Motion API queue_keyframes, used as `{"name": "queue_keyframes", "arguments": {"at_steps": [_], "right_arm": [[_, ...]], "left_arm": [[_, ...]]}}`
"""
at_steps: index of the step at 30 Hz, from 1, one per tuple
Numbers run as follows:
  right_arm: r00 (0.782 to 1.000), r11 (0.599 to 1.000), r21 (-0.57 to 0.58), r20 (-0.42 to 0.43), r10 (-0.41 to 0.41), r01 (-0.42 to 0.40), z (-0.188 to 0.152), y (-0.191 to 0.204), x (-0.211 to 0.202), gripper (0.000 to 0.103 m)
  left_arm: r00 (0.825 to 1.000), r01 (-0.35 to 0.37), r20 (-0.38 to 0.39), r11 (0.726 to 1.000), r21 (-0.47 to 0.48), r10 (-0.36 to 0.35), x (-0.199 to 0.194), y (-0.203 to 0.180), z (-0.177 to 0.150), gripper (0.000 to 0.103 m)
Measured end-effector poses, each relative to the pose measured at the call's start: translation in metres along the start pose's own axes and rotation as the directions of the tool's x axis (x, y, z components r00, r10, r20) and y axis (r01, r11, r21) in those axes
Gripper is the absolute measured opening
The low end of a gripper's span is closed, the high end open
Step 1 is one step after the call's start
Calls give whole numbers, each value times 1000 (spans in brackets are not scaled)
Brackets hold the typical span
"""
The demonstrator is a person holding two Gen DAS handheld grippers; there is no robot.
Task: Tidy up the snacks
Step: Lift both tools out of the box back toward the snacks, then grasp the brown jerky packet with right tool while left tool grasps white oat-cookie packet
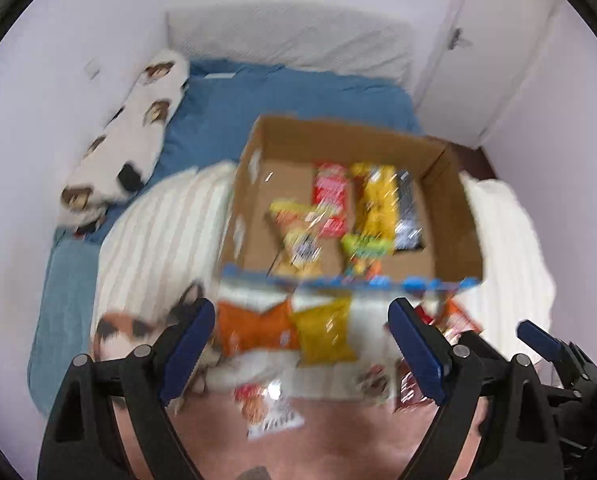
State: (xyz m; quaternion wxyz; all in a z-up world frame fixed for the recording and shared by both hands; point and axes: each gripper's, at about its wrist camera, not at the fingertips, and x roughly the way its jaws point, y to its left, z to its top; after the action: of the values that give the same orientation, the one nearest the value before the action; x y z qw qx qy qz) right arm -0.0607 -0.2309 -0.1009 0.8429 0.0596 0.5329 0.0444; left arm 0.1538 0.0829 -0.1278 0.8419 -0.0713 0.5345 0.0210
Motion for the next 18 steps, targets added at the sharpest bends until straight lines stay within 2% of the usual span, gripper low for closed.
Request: {"name": "queue_keyframes", "arguments": {"at_steps": [3, 6, 8, 12, 15, 18], "right_arm": [[998, 999, 43, -67, 3, 0, -28, -15, 20, 100], [990, 994, 107, -142, 4, 11, -59, -37, 50, 99], [984, 989, 145, -180, -2, 28, -76, -50, 67, 99], [971, 977, 206, -241, -10, 61, -101, -73, 98, 98], [962, 966, 241, -271, -31, 99, -113, -88, 118, 96], [951, 958, 258, -306, -44, 127, -118, -94, 138, 88]], "left_arm": [[996, -56, -64, 998, -10, 56, 28, 7, -31, 89], [983, -51, -179, 997, -60, 40, 69, 22, -61, 89], [961, -45, -276, 993, -110, 13, 102, 34, -81, 89], [913, -53, -406, 978, -202, -34, 152, 50, -113, 89], [884, -64, -464, 967, -246, -59, 179, 53, -126, 89], [869, -71, -490, 966, -249, -62, 194, 49, -131, 89]]}}
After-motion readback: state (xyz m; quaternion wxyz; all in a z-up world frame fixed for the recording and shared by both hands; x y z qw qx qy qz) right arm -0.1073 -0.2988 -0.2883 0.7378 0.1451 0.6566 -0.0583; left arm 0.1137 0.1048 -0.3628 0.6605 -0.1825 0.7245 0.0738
